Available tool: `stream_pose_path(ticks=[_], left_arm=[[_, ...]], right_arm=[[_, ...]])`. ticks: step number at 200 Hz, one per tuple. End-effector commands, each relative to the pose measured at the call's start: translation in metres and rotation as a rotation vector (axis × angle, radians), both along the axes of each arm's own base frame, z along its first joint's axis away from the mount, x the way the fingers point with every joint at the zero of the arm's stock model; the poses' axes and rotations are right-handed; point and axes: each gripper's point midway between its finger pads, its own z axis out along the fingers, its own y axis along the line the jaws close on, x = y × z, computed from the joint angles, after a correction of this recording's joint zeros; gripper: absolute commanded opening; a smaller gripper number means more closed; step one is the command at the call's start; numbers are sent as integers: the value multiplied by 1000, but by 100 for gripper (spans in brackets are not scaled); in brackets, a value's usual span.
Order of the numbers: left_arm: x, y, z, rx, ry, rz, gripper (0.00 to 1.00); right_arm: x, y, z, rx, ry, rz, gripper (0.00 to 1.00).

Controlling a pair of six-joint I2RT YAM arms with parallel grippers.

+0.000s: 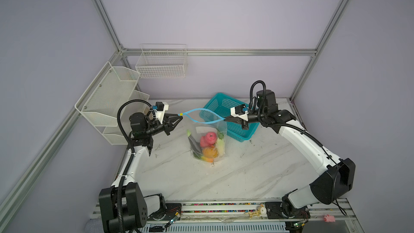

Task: Place the food in the zip-top bag and seal the zipper

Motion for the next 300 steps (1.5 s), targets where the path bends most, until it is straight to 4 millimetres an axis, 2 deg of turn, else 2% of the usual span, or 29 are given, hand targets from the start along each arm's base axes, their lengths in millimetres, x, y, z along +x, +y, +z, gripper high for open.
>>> stream_pose_path(ticks=[1, 28, 65, 137, 205, 229, 256, 279, 300], left_arm=[[-9, -5, -5, -20, 2, -26, 22], [-7, -7, -3, -33, -1, -37, 20], [-6, -9, 1, -40, -3, -48, 0], [-13, -6, 11, -42, 2, 4, 0], [-44, -2, 30, -87, -34, 133, 0], [-51, -4, 28, -105, -17, 142, 0], [-51, -3, 15, -120, 22, 164, 0], [-48, -3, 8, -131, 47, 161, 0], [-48, -4, 10, -136, 46, 156, 0]], right_arm=[[-4, -1, 1, 11, -10, 24, 0], [-4, -1, 1, 11, -10, 23, 0], [-1, -2, 0, 7, -8, 11, 0], [3, -4, -1, 0, -5, -9, 0], [0, -4, 7, 19, 7, -4, 0], [0, -2, 9, 36, 21, 4, 0], [2, -1, 3, 40, 41, -4, 0], [7, 1, -5, 43, 62, -8, 9], [9, 2, -7, 28, 82, 0, 36]])
